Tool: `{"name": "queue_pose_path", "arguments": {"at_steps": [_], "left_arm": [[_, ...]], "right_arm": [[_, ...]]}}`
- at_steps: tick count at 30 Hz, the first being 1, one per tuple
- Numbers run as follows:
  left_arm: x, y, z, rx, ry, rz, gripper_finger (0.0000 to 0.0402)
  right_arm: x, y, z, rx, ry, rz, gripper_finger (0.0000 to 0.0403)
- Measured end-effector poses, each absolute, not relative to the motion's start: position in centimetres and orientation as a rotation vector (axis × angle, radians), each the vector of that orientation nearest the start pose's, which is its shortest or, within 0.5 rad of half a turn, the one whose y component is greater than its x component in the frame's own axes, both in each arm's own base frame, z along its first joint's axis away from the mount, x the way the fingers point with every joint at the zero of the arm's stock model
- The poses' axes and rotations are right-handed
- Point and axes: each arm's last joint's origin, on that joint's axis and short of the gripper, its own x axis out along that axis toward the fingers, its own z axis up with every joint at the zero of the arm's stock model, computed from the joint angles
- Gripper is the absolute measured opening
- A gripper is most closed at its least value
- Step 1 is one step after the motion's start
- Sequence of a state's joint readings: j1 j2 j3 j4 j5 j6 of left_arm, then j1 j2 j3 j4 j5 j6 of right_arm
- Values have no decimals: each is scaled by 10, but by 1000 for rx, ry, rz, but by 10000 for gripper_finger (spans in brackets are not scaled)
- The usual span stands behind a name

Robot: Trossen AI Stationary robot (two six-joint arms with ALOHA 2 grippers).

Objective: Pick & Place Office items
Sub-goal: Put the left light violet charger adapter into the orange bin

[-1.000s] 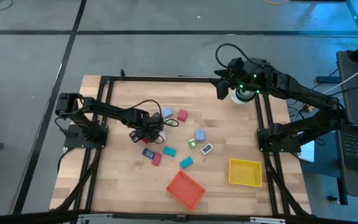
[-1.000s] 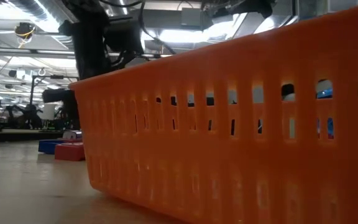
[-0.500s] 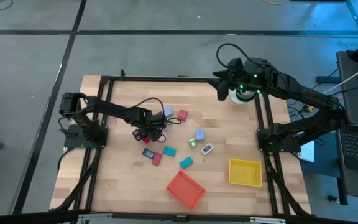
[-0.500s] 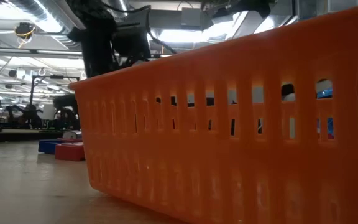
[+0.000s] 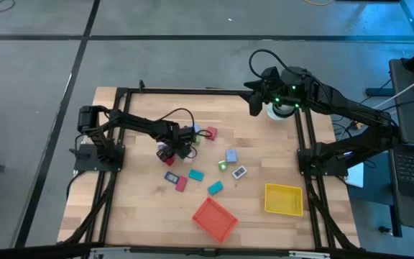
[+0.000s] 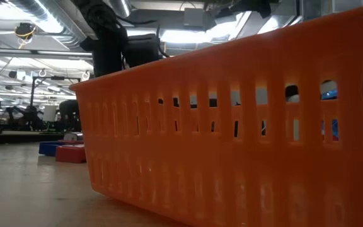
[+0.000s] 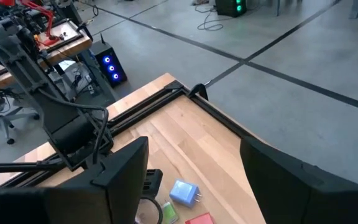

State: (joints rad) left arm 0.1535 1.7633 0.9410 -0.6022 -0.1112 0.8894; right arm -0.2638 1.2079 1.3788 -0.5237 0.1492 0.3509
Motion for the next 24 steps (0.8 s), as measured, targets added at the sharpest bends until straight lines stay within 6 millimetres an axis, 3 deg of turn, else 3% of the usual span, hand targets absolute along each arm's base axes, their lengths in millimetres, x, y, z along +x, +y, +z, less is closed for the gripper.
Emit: {"name": "queue_pose_path", "arguments": {"at_steps": [3, 6, 14, 19, 24], "left_arm": [[290, 49, 125, 632, 1466, -386, 207], [289, 49, 126, 557, 1493, -327, 116], [309, 58, 152, 319, 1508, -170, 112], [319, 77, 181, 115, 1426, -113, 112], [335, 90, 225, -70, 1231, -137, 112]], "right_arm": [[239, -68, 419, 361, 268, -462, 261], [239, -68, 419, 354, 267, -474, 261], [240, -68, 425, 334, 210, -466, 261], [241, -68, 425, 333, 201, -465, 261], [241, -69, 426, 311, 203, -462, 261]]}}
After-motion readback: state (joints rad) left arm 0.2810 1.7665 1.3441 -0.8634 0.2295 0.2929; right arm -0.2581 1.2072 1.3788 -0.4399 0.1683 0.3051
